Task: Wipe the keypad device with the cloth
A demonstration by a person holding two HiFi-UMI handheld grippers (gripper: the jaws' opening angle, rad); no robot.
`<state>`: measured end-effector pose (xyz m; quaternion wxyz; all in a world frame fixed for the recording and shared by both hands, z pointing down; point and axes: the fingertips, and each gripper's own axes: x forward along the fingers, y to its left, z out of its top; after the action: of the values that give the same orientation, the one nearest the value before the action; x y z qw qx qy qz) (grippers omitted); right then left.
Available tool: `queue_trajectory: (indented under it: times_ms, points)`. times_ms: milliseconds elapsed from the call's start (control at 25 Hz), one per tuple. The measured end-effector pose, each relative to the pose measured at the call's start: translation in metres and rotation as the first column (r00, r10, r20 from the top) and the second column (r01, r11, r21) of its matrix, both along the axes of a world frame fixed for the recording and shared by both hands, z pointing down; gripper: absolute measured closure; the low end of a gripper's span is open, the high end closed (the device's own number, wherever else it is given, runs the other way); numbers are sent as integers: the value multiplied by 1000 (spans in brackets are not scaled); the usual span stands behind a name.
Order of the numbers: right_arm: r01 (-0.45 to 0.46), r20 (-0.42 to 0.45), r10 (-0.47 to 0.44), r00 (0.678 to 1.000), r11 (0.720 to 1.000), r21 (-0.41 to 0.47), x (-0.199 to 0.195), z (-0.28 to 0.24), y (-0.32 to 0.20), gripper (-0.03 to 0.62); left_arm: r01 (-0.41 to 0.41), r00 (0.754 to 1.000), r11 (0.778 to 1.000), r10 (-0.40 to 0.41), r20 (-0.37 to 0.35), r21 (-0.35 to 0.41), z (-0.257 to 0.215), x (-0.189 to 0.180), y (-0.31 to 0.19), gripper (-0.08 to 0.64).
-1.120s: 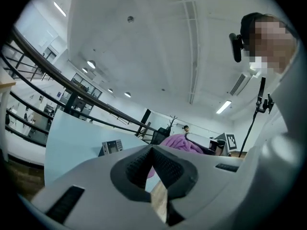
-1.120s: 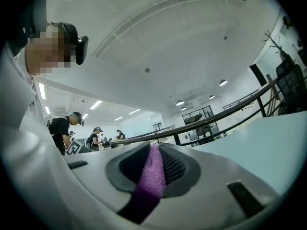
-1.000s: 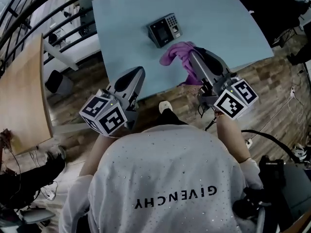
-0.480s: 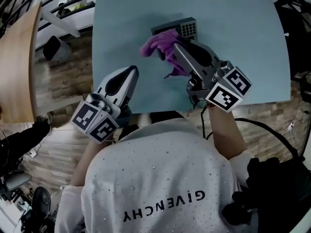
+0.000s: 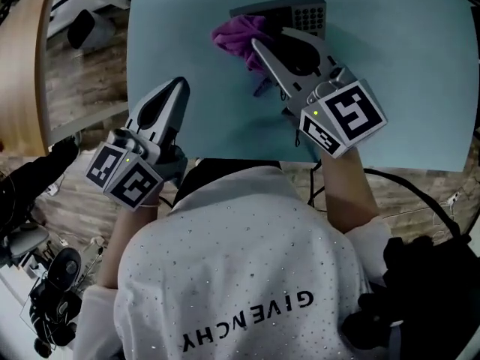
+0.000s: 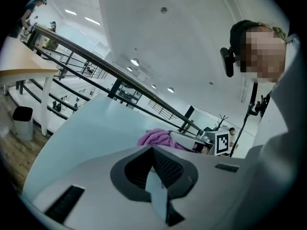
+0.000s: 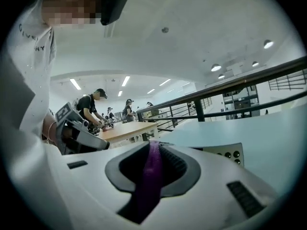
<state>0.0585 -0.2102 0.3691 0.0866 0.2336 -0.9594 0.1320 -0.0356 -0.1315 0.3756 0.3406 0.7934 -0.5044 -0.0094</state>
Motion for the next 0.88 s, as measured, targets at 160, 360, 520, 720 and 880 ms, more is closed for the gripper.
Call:
queue_trajectory:
  times_ms: [160,360,520,720,880]
  points:
    - [-44,-9,44,999,999,28,15,3,-15,528,-15,1000,1000,15,4,-17,4,7,-4,560]
    - [-96,-42,99,994,994,51,47,5,-29,528,-32,999,998,32,-12,-51,15,22,-5,560]
    - [-182,-41,184,982,982,43,78,0,-43,528,-59,998,997,58,-12,-46,11,32,-10,560]
    - [-282,-30,283,959,959,35,109,-3,-57,528,-67,998,997,67,-14,-35,5,31,-15,560]
    - [-347,-28,348,937,937,34,129,-5,-66,528,-70,998,997,70,-7,-36,5,30,-18,560]
